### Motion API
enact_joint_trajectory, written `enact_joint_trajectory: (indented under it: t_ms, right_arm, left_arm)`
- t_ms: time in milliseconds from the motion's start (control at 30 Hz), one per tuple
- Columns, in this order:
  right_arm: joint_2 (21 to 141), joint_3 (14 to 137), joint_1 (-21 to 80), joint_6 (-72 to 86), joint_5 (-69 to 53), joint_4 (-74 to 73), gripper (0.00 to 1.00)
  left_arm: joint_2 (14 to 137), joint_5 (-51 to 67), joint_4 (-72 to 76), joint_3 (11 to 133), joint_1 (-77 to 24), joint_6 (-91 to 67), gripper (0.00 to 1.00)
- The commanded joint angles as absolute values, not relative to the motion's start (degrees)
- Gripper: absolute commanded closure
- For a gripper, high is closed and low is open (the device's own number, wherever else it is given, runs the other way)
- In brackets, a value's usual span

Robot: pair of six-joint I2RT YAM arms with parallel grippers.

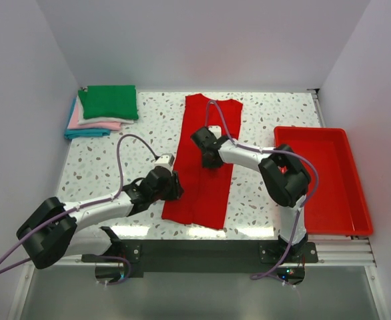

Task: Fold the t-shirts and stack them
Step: Fold the tshirt

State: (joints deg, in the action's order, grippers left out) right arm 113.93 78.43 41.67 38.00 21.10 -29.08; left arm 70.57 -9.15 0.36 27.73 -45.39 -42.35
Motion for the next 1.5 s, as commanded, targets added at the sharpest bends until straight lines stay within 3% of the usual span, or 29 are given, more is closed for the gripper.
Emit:
enact_joint_trajectory:
  t_ms: [0, 300, 433, 500, 900, 1300, 1333, 1467]
  right_arm:
    - [110.5, 78.2, 42.9, 39.2, 21.4, -27.9, 0.70]
    - [111.1, 78.2, 44.5, 40.3, 24.3, -29.7, 0.78]
    - [111.1, 78.6, 44.8, 40.4, 25.0, -30.4, 0.96]
    - [110.8, 78.7, 45.1, 40.5, 25.5, -30.7, 1.00]
    - [104.6, 76.6, 45.2, 37.8, 22.8, -29.3, 1.00]
    - [109.6, 77.8, 45.8, 35.9, 17.8, -28.5, 1.00]
    - [110.4, 78.0, 45.8, 35.7, 17.7, -28.2, 0.97]
    - [110.6, 79.7, 45.9, 34.5, 17.6, -29.7, 0.60]
  left_arm:
    - [71.0, -9.2, 3.6, 27.1, -45.0, -41.5, 0.58]
    - [71.2, -9.1, 3.9, 26.7, -45.0, -41.4, 0.58]
    - [71.3, -9.1, 4.0, 26.7, -44.8, -41.4, 0.58]
    - [71.3, -9.1, 4.0, 26.6, -44.8, -41.4, 0.58]
    - [71.9, -9.0, 4.5, 26.5, -44.7, -41.6, 0.58]
    - [72.0, -8.8, 4.7, 26.5, -44.7, -41.6, 0.58]
    - [72.0, -8.8, 4.7, 26.5, -44.7, -41.6, 0.58]
    - [71.7, -8.6, 4.5, 26.5, -44.8, -41.7, 0.58]
